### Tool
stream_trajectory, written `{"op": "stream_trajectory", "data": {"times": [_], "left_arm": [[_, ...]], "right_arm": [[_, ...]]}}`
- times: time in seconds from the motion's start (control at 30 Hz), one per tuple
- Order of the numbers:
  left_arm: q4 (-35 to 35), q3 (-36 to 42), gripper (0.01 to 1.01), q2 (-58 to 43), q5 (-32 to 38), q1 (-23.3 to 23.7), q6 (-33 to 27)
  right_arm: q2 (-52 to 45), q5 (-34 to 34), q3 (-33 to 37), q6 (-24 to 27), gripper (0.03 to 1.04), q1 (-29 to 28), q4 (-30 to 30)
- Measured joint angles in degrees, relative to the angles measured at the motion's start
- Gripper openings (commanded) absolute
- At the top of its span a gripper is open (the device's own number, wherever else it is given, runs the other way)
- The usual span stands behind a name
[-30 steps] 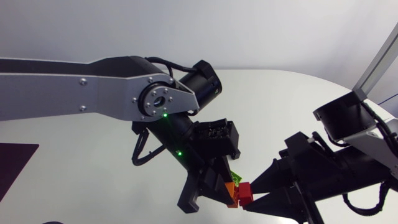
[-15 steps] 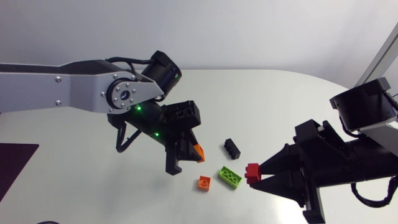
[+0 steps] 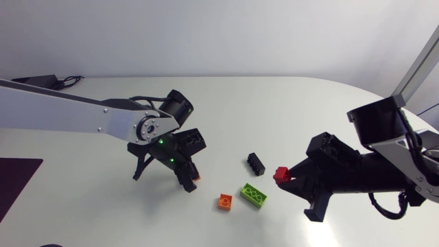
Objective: Disassemble duplo
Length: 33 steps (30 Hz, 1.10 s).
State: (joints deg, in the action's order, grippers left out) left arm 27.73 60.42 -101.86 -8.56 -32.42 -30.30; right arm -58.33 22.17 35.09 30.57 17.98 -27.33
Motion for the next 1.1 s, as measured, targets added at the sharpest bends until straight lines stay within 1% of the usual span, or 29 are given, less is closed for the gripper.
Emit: {"op": "stream_trajectory", "data": {"times": [0.1,0.23,0.27,0.33,0.4,0.47,0.5,0.7,0.83,0.87,0.9,0.93,0.97,1.03,1.07,1.1], "left_arm": [[-0.6,-0.7,0.359,-0.5,1.1,-0.1,0.4],[-1.2,-0.7,0.548,-0.5,1.9,-0.2,1.3],[-1.5,-0.9,0.616,-0.5,2.3,-0.2,1.5],[-1.9,-1.3,0.713,-0.5,3.1,-0.2,1.5],[-2.3,-2.0,0.843,-0.5,3.6,-0.2,1.5],[-2.7,-2.7,0.946,-0.3,4.5,-0.2,1.5],[-2.7,-3.0,0.975,-0.2,4.5,-0.1,1.5],[-2.9,-3.7,0.979,3.4,5.8,1.4,1.7],[-3.0,-4.1,0.979,7.7,7.3,1.6,1.9],[-3.0,-4.1,0.979,8.8,7.6,1.6,2.0],[-3.0,-4.2,0.977,9.9,8.2,1.6,2.4],[-3.0,-4.3,0.977,10.8,8.8,1.6,2.8],[-3.0,-4.3,0.979,11.6,9.3,1.6,3.0],[-3.1,-4.5,0.977,13.1,11.3,1.6,3.2],[-3.1,-4.8,0.977,13.9,12.1,1.6,3.4],[-3.1,-5.2,0.977,14.8,12.7,1.5,3.4]], "right_arm": [[-2.1,-1.6,-0.9,-0.6,0.29,-0.4,2.3],[-6.1,-4.3,-1.6,-1.1,0.29,-0.9,5.9],[-7.0,-4.6,-1.7,-1.2,0.29,-1.1,6.8],[-9.2,-5.6,-1.7,-1.3,0.29,-1.2,8.9],[-11.6,-6.0,-1.7,-1.4,0.29,-1.2,11.1],[-14.2,-7.3,-1.9,-1.5,0.29,-1.2,13.2],[-15.2,-7.7,-2.1,-1.6,0.29,-1.1,14.1],[-20.1,-9.8,-2.5,-2.5,0.30,-1.0,17.4],[-22.4,-10.3,-2.5,-2.5,0.31,-0.2,18.1],[-22.7,-10.5,-2.5,-2.6,0.34,0.2,18.4],[-23.0,-10.5,-2.5,-2.7,0.39,0.6,18.7],[-23.4,-10.5,-2.5,-2.7,0.46,1.0,18.8],[-24.0,-10.7,-2.5,-2.7,0.57,1.3,19.1],[-25.2,-11.8,-2.6,-2.8,0.86,1.9,19.7],[-25.8,-12.3,-2.6,-2.8,0.95,2.1,20.0],[-26.1,-12.8,-2.6,-2.9,0.99,2.3,20.1]]}}
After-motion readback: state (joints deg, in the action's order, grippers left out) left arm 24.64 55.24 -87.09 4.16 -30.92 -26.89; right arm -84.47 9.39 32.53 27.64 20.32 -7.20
